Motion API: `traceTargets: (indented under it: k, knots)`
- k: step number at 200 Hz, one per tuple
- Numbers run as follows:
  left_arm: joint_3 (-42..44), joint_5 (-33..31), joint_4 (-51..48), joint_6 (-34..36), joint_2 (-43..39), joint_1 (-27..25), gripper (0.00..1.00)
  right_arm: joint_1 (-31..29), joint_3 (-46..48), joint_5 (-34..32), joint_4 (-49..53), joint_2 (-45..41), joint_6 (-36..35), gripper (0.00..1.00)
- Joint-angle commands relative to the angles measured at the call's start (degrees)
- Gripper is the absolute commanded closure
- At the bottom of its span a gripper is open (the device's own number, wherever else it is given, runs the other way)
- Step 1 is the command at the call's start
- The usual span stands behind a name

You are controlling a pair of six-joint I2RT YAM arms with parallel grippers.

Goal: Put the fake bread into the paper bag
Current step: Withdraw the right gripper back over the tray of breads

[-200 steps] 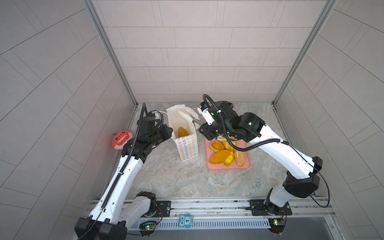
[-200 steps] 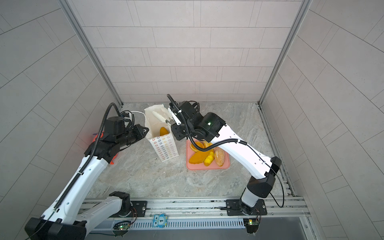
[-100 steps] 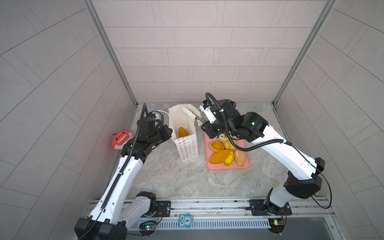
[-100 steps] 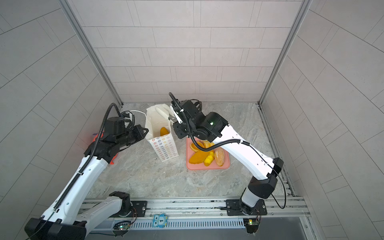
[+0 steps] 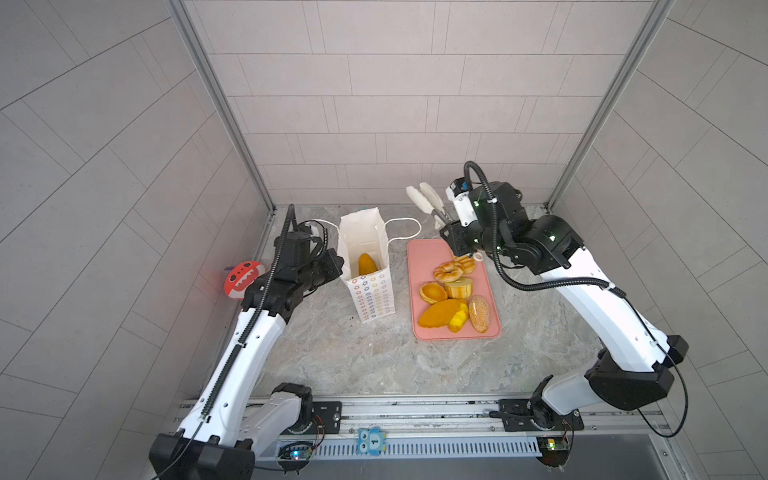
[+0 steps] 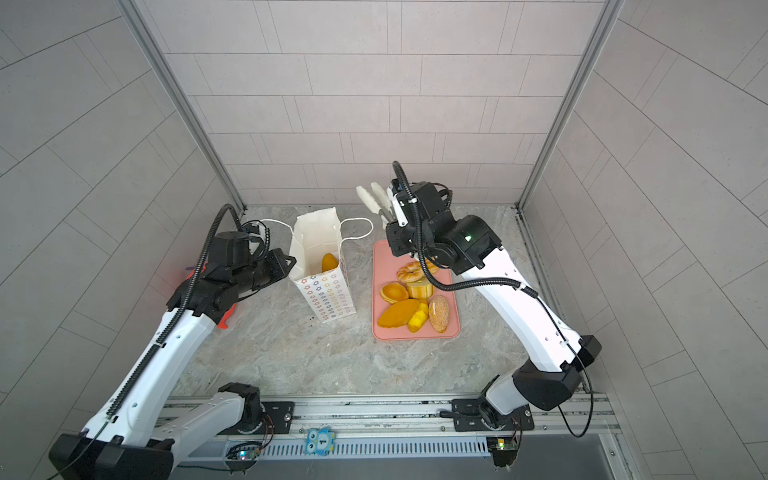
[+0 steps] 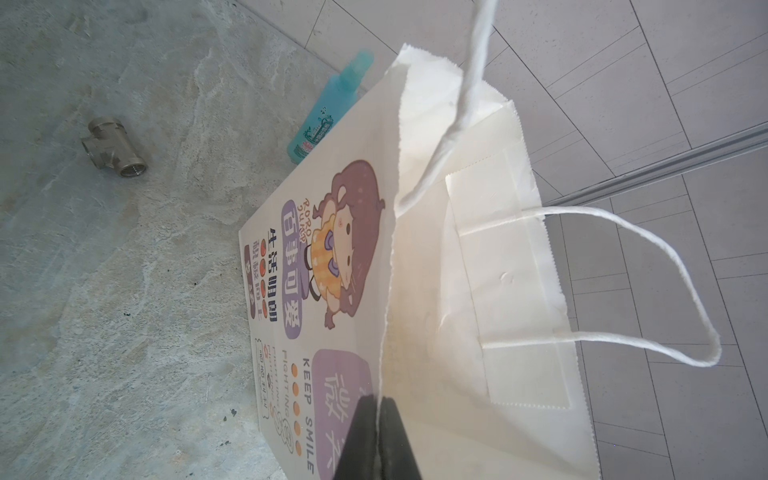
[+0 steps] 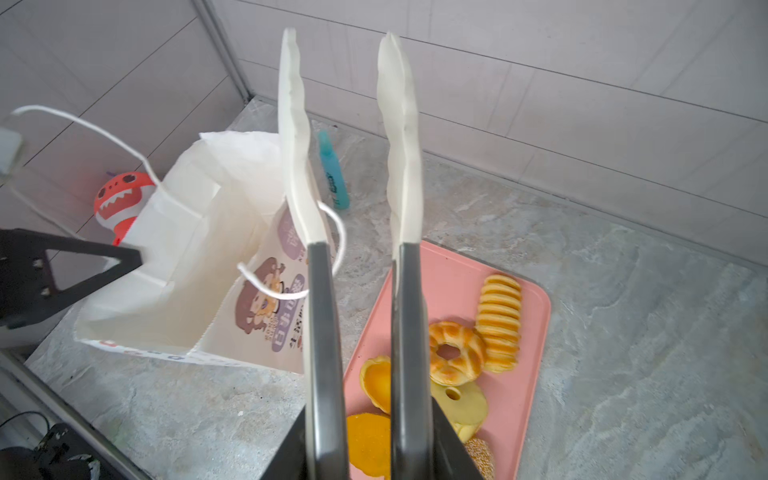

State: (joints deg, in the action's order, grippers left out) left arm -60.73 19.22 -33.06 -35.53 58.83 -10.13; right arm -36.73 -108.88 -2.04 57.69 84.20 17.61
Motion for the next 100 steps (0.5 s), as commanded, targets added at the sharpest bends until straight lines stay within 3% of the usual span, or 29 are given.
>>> traceTargets:
  k: [1,43,100]
  knots:
    - [-2.15,-0.63,-0.91,1.29,0.23,0.11,0.99,4.01,2.88,1.67,0.23,-3.00,0.85,0.63]
    - [-2.68,-0.81,-1.33,1.47,0.76,0.26,0.95,11.14,9.96,2.22,1.22,-5.52,0.26,0.63]
    - [-2.79,0.38,-1.17,1.77,2.08,0.29,0.67,16.37,16.44,1.45,3.01,-2.09,-2.07,0.63]
